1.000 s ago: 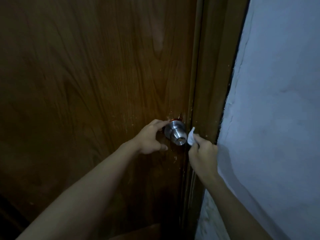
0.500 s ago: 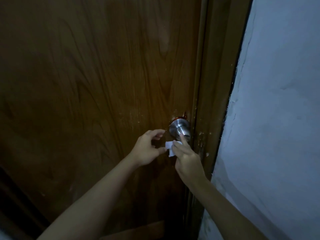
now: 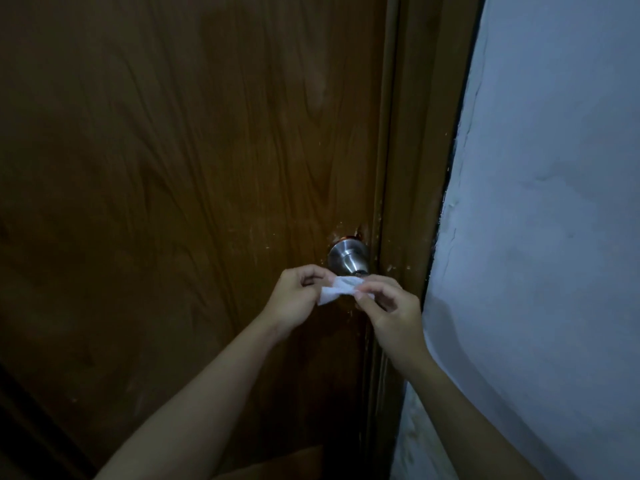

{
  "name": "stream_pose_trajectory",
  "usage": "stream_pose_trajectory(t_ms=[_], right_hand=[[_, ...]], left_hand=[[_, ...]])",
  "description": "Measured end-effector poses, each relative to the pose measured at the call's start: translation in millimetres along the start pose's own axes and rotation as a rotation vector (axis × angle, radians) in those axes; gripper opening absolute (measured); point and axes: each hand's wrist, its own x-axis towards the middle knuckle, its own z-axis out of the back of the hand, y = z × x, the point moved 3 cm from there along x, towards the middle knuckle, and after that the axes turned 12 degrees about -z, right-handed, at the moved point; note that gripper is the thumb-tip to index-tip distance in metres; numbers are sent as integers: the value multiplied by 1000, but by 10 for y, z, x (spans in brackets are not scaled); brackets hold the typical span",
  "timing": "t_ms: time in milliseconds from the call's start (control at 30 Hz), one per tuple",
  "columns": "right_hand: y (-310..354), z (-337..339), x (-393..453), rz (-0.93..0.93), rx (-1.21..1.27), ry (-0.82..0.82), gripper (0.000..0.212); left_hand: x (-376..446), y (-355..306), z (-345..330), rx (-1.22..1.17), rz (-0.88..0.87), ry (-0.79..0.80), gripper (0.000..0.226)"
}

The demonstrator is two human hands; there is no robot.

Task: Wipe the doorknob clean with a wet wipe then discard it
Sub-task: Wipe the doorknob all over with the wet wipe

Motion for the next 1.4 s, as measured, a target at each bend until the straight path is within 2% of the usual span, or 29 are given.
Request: stream_pose_trajectory(t_ms=[100,167,267,300,367,433,500,600,733,833,900,967,1133,1267,1400], right_hand=[[-151,93,-41,-87,26,-49,28],[-246,112,-59,-139,9,-59,25],[-255,52,-98,-203,-87,-95,15],[-233,16,-102,-233,-92,-85,18],[-216,-66,-87,-335,-17,15,24],[-238,-123,-66,-446,101,91,15],[-287,-102,-57,-577,249,25,6],[-394,-21,-23,-669,300,-186,11],[-342,-8,109,-656,152,-246,15],[-132,-21,263,-501,-39,-307,20],[41,-21,358,-370,-148,-352,22],[195,-18,434,-284,-215,-376,21],[389,-51,508,-89,-308,-298,20],[258,-67,412,-165,-308,-299,22],[252,-58,486,-226,-323,-239,27]], left_hand=[[-8,42,-8,-88,71,-141,13],[-31,64,-16,-139,101,-176,13],[-73,96,-66,-152,128,-118,16],[-82,114,-91,-157,132,-89,18],[-102,147,-157,-200,148,-30,20],[-117,191,-214,-252,194,-24,22],[-119,260,-238,-357,273,-96,25],[-112,345,-203,-548,388,-226,29],[-72,341,-132,-622,510,-400,29],[13,304,-125,-630,594,-463,42],[73,222,-135,-644,581,-425,43],[114,100,-163,-665,536,-357,34],[212,-7,-175,-544,457,-343,27],[289,-73,-90,-449,398,-348,18],[323,-187,-81,-390,313,-314,24]])
